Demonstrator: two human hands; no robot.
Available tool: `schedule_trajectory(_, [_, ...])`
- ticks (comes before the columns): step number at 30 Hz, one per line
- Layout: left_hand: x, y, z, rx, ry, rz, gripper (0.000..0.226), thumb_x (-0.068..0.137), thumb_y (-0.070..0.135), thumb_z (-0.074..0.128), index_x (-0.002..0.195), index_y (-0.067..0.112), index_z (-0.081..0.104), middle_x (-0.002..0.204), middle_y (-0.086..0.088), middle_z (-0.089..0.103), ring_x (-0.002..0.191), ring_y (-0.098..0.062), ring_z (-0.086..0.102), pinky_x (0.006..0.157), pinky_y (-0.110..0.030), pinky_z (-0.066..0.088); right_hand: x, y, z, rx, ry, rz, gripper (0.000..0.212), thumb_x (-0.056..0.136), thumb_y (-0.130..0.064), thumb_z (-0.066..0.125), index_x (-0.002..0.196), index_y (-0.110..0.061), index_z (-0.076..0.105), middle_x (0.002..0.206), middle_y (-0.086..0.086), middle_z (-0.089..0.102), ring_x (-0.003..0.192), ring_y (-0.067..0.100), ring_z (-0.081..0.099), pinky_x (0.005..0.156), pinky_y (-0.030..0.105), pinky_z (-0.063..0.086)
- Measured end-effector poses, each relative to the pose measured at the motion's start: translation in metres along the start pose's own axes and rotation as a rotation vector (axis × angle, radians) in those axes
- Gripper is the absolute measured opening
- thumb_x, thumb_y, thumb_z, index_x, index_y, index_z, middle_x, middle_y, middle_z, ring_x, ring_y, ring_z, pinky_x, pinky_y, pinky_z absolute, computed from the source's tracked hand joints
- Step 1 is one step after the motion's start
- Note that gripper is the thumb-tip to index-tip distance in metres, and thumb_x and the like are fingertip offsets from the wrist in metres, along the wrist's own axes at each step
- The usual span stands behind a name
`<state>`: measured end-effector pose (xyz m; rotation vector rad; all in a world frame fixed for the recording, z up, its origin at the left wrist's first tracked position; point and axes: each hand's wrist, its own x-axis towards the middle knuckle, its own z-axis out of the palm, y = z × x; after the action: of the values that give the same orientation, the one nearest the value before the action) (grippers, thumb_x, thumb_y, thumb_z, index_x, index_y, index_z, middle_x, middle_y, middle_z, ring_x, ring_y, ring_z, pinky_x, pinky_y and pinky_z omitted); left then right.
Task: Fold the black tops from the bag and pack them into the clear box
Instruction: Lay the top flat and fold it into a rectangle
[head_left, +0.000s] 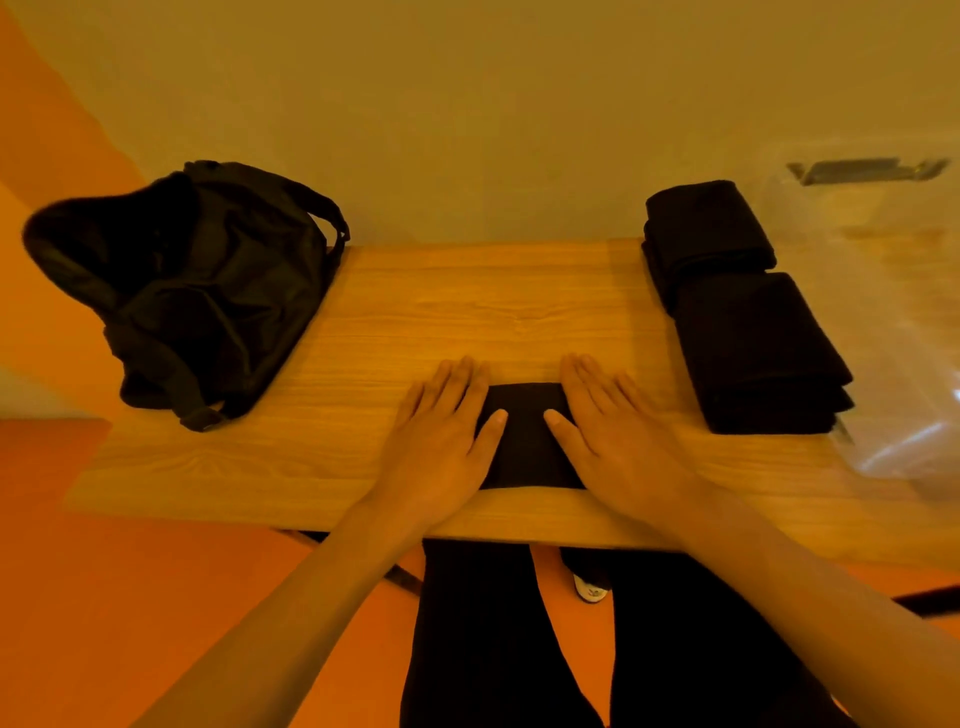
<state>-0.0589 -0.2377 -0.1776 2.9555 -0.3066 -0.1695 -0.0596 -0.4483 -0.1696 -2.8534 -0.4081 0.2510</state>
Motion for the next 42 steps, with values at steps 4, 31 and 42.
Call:
schedule_trajectory(4, [-0.01,-0.008,-0.018,-0.224,0.065,-0.075,0.071,0.098,0.064,0.004,0.162,0.033,0.001,0.17,0.008,-0.003,0.156,-0.009,-0.005,0.128,-0.037,0.002,-0.014,0.009,-0.011,0.168,-0.039,0.029,0.076,0.095,-0.062,0.002,0.159,-0.02,-0.007,0.168,-0.003,-0.008,0.151,0.006,-0.013,0.122,0.027,-0.008])
schedule_trajectory(31, [-0.13,0.03,-0.025,-0.62,0.213,-0.563,0.045,0.088,0.064,0.054,0.077,0.021,0.058,0.07,0.003,0.064,0.066,-0.01,0.062,0.058,-0.029,0.045,0.038,-0.022,-0.059,0.444,-0.454,-0.012,0.031,0.088,-0.048,0.072,0.093,-0.017,0.072,0.089,-0.003,0.068,0.083,0.009,0.063,0.068,0.021,0.044])
schedule_trajectory(42, [-0.111,0.045,-0.012,-0.721,0.365,-0.534,0.052,0.086,0.07,0.056,0.104,0.023,0.066,0.091,0.01,0.066,0.084,-0.006,0.063,0.075,-0.034,0.056,-0.02,-0.025,-0.065,1.02,-0.335,0.079,0.019,0.094,-0.029,0.069,0.107,-0.017,0.06,0.103,0.004,0.076,0.093,0.019,0.075,0.082,0.035,0.059])
